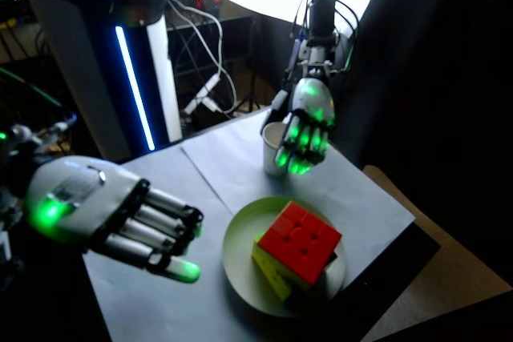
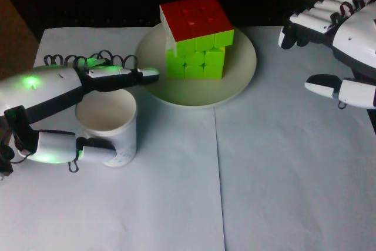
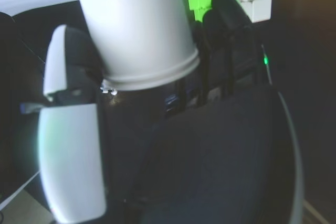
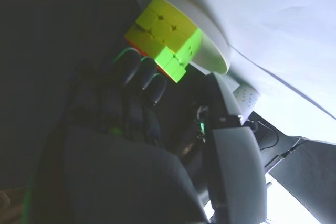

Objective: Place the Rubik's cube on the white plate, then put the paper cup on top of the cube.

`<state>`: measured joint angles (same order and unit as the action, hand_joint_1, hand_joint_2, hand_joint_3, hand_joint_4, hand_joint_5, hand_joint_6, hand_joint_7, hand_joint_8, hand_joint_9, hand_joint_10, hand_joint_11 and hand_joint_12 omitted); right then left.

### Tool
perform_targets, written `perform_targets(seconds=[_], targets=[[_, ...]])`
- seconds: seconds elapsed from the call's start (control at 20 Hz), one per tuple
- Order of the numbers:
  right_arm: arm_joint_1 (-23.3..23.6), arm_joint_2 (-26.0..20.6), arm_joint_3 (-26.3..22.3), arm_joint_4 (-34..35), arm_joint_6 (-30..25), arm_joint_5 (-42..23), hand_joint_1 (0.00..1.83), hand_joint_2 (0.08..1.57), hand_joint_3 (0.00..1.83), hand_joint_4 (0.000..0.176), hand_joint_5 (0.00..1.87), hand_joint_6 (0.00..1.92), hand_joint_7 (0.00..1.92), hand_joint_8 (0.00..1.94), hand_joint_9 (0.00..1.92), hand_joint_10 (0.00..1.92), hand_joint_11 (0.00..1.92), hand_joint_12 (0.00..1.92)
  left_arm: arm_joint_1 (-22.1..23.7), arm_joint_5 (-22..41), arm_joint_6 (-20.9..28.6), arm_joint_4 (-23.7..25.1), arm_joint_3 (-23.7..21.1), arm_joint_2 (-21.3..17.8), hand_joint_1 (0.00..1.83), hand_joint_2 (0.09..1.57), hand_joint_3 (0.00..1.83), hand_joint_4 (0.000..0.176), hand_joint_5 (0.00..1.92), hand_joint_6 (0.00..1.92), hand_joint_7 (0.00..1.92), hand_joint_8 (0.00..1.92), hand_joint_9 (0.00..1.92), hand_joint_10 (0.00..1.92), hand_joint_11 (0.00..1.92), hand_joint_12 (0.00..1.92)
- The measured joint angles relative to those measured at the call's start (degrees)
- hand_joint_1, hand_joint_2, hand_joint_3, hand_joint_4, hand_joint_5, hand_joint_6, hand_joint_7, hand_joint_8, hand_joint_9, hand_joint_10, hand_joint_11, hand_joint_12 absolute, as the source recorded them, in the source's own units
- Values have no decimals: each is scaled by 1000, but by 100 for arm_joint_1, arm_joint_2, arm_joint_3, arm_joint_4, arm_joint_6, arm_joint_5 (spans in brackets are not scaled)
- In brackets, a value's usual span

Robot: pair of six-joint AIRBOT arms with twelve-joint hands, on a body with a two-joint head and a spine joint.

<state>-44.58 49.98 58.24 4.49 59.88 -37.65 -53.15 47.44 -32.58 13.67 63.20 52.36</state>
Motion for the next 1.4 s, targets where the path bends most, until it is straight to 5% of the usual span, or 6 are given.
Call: perform_targets(seconds=[0.1,0.6,0.8,0.9,1.0,1.4], targets=[[0,7,0,2,0,0,906,1277,2,0,71,1244,181,1279,132,1638,80,1921,0,59,-72,-33,-48,-13,998,1160,3,125,163,7,224,5,15,630,0,1335],[-2,26,0,4,0,-4,943,1280,1,0,44,1260,155,1261,94,1629,29,1921,0,247,-90,-76,-55,-50,1099,1175,1,81,193,10,324,28,152,1045,0,1723],[-2,39,13,0,0,-2,947,1279,1,0,75,1225,193,1217,154,1573,92,1921,0,260,-101,-66,-94,-83,1069,1175,0,0,354,55,453,68,171,1009,0,1630],[-2,39,13,4,0,0,879,1294,6,0,57,1263,172,1290,130,1628,96,1921,0,258,-105,-85,-94,-83,1065,1209,0,56,350,149,210,641,83,1247,0,1662],[-2,39,20,2,2,-2,921,1280,0,0,79,1243,189,1248,141,1594,81,1921,0,256,-109,-83,-94,-83,1059,1192,0,45,123,680,182,716,75,1160,0,1625],[-61,52,17,2,0,7,917,1280,0,0,69,1235,182,1252,106,1619,33,1921,0,306,-151,-133,-96,-83,1137,1183,0,26,192,442,42,1000,69,1473,60,1864]])
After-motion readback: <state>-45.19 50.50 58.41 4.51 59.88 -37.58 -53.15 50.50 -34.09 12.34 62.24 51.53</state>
